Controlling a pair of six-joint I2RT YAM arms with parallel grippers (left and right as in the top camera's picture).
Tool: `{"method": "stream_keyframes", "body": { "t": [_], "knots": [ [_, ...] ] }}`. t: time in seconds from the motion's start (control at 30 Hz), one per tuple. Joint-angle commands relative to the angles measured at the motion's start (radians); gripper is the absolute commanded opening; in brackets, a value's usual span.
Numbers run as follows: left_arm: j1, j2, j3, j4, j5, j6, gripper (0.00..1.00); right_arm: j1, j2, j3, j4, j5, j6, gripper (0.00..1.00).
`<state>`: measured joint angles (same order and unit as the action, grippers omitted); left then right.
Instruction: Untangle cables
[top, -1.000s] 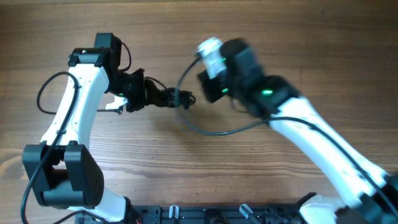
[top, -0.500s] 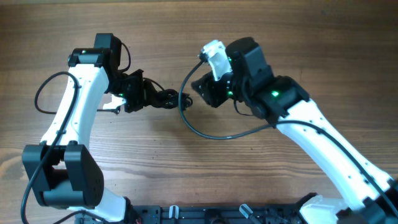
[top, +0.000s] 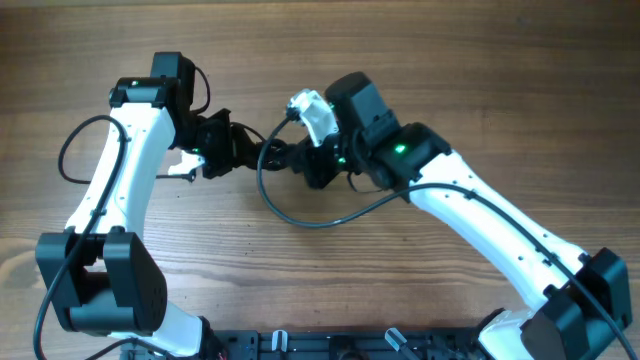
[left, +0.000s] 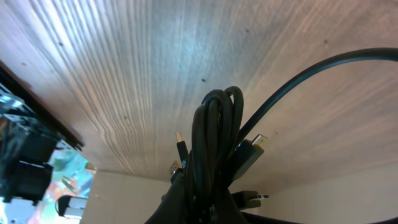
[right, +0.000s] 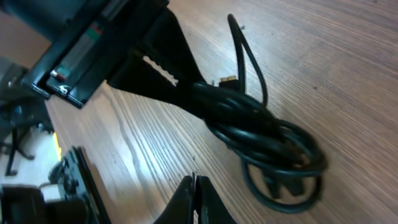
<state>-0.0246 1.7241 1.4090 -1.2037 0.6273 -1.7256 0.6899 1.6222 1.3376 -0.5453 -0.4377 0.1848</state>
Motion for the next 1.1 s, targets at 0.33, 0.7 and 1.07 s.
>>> {"method": "stream_keyframes", "body": {
  "t": [0.33, 0.7, 1.07],
  "knots": [
    [0.007, -0.003, -0.001, 0.041, 0.124, -0.037, 0.04, 0.064, 0.101, 0.01, 0.082, 0.285, 0.289, 0.04],
    [0.007, -0.003, -0.001, 0.041, 0.124, -0.036, 0.04, 0.064, 0.123, 0.01, 0.171, 0.336, 0.297, 0.04],
    [0.003, -0.003, -0.001, 0.041, 0.181, -0.008, 0.04, 0.063, 0.13, 0.01, 0.209, 0.457, 0.371, 0.04]
  ]
}}
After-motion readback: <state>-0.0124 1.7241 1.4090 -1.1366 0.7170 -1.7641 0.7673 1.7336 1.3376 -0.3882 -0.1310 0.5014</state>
